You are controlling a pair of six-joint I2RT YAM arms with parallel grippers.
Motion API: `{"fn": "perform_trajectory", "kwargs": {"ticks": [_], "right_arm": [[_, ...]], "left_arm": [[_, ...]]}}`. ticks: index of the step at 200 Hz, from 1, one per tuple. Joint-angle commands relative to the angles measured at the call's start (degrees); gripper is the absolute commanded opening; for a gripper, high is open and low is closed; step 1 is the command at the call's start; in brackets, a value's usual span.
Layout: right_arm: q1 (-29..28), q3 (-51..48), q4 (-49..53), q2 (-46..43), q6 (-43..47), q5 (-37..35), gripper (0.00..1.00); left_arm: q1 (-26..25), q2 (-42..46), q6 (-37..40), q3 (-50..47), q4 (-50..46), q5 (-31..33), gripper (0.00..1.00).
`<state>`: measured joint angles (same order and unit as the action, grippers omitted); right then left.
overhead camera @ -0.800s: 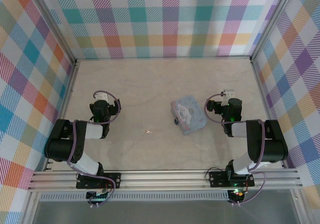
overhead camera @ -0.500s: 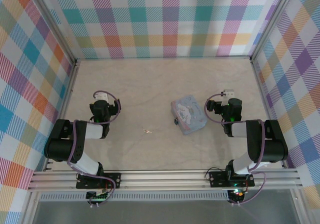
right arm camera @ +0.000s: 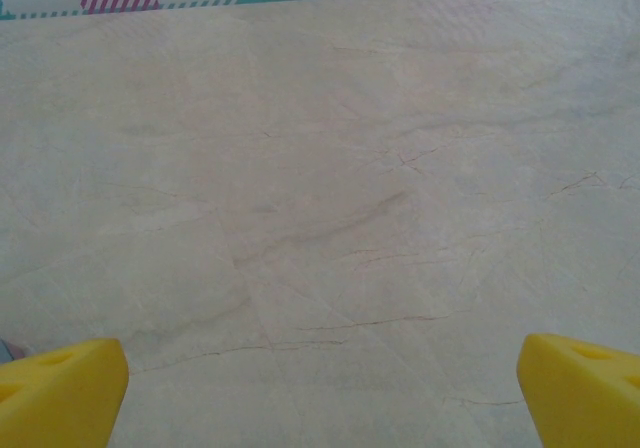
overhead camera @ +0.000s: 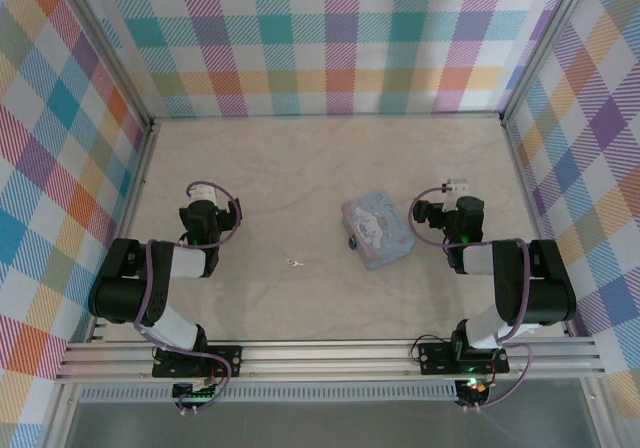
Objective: Unlock the padlock with the key
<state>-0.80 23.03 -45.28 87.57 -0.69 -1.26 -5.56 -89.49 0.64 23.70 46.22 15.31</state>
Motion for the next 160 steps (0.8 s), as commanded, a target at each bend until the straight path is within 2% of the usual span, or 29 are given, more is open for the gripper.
{"fn": "perform_trajectory", "kwargs": {"ticks": [1,16,38,51,64,74,87,100,110,127,142,160], "right_arm": [[0.16,3.74,8.20,-5.38,-0.72,-1.13,1.00],[0.14,5.21,14.77,-10.08,-1.07,-1.67,1.00],[0.16,6.57,21.67,-16.74,-6.30,-3.63,1.00],[0.11,7.95,26.90,-20.88,-9.14,-2.42,1.00],[0.26,9.97,33.46,-24.58,-14.07,-1.71,1.00],[0.50,13.17,42.85,-26.35,-21.15,-1.35,1.00],[0.71,16.61,54.09,-27.83,-33.16,-4.57,1.00],[1.12,17.86,56.81,-27.75,-32.30,3.39,1.00],[1.00,18.02,58.16,-28.04,-33.06,8.88,0.93],[0.89,17.26,60.68,-28.99,-36.07,14.63,0.86],[0.20,16.39,65.06,-30.54,-38.35,15.75,0.82],[-0.91,13.82,68.90,-33.62,-40.79,15.78,0.82]], "left_arm": [[-0.24,4.28,-1.21,2.68,-7.32,1.16,1.00],[-0.24,6.67,-1.09,6.31,-15.35,1.12,1.00],[-0.25,10.45,-1.69,8.18,-20.38,1.23,1.00],[-0.18,13.79,-6.26,9.86,-23.88,1.59,1.00],[0.60,16.43,-15.83,13.05,-30.23,-0.21,1.00],[1.90,16.45,-21.53,16.51,-35.02,-5.83,1.00],[2.69,14.60,-23.95,21.36,-39.95,-15.65,1.00],[2.55,11.57,-24.14,25.93,-43.74,-25.67,0.97],[1.65,8.90,-24.22,29.27,-46.97,-31.36,0.92],[-1.05,4.96,-23.33,34.16,-52.72,-36.14,0.86],[-3.96,1.95,-23.47,35.90,-53.38,-39.91,0.85],[-8.73,-1.59,-22.44,38.25,-53.93,-41.58,0.85]]}}
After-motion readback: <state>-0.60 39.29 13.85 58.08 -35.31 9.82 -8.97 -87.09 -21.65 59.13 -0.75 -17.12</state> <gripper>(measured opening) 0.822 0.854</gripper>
